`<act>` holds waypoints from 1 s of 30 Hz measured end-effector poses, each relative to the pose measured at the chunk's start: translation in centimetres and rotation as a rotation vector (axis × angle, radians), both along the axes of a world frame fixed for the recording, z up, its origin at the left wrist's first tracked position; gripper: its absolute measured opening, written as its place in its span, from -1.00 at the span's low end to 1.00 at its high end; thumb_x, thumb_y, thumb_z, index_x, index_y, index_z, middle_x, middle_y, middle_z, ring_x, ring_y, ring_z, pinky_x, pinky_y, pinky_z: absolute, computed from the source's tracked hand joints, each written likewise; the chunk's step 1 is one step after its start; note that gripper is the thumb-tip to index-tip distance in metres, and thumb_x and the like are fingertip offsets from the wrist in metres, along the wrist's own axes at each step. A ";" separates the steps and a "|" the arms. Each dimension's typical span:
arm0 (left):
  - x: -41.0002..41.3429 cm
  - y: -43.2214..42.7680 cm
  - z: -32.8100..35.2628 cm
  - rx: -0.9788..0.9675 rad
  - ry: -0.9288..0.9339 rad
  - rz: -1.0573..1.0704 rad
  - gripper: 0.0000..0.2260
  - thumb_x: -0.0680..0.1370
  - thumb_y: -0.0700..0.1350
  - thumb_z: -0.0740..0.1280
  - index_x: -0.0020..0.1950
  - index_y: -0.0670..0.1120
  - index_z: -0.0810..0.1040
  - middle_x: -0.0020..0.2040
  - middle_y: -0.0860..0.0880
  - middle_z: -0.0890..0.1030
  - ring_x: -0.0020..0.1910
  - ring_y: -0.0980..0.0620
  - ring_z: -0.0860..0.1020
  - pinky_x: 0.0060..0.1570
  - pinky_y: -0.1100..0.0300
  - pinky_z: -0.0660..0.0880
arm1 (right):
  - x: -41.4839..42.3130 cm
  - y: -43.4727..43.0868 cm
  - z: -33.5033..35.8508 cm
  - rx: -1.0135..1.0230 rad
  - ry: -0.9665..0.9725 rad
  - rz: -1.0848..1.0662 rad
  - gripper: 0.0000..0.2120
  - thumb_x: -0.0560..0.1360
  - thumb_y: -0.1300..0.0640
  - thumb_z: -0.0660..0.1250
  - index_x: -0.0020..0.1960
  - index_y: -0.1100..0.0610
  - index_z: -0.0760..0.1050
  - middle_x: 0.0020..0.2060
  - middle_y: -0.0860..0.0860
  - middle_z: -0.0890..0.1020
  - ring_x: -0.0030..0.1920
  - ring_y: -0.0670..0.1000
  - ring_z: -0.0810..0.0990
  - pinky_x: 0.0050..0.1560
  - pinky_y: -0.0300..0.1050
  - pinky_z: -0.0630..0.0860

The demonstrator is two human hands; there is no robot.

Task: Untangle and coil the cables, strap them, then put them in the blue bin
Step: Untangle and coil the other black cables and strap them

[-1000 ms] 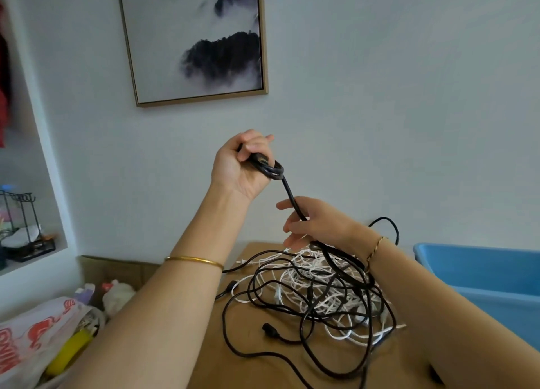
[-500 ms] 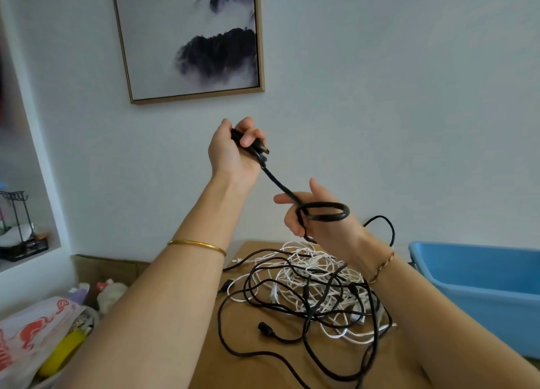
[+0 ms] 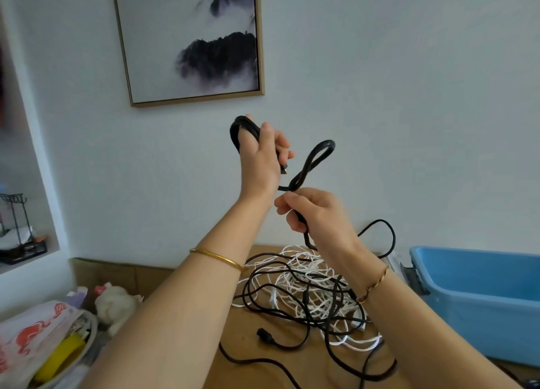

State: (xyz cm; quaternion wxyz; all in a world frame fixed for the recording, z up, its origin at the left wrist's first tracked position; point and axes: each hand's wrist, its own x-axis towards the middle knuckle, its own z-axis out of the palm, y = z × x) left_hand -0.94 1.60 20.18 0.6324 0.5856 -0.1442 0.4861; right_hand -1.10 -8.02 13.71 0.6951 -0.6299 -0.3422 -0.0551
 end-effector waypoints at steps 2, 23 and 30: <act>-0.2 -0.3 -0.2 0.110 0.022 0.047 -0.76 0.66 -0.21 0.04 -0.12 0.10 0.24 -0.30 -0.07 0.43 -0.49 0.09 0.35 -0.27 0.17 0.55 | 0.0 0.0 0.1 0.012 -0.003 -0.015 -0.76 0.57 0.21 0.22 -0.22 0.22 0.57 -0.44 -0.01 0.52 -0.48 -0.12 0.37 -0.40 -0.29 0.32; -1.6 5.0 -1.1 1.064 0.623 0.362 -0.69 0.65 0.05 0.01 -0.07 -0.17 0.32 -0.43 -0.12 0.58 -0.49 0.02 0.43 -0.41 0.12 0.39 | 2.5 -2.4 3.6 -0.380 -0.490 -0.651 -0.69 0.59 0.02 0.15 -0.14 0.19 0.53 -0.23 -0.01 0.55 -0.21 0.06 0.49 -0.24 -0.06 0.36; -3.1 4.6 -1.8 1.188 0.786 0.220 -0.76 0.56 0.09 0.25 0.06 -0.06 0.38 -0.50 -0.06 0.50 -0.64 0.08 0.35 -0.55 0.24 0.34 | 4.0 -3.3 5.2 -0.637 -0.596 -0.796 -0.66 0.58 -0.09 0.11 -0.09 0.12 0.52 -0.14 -0.01 0.56 -0.12 0.07 0.50 -0.25 -0.10 0.23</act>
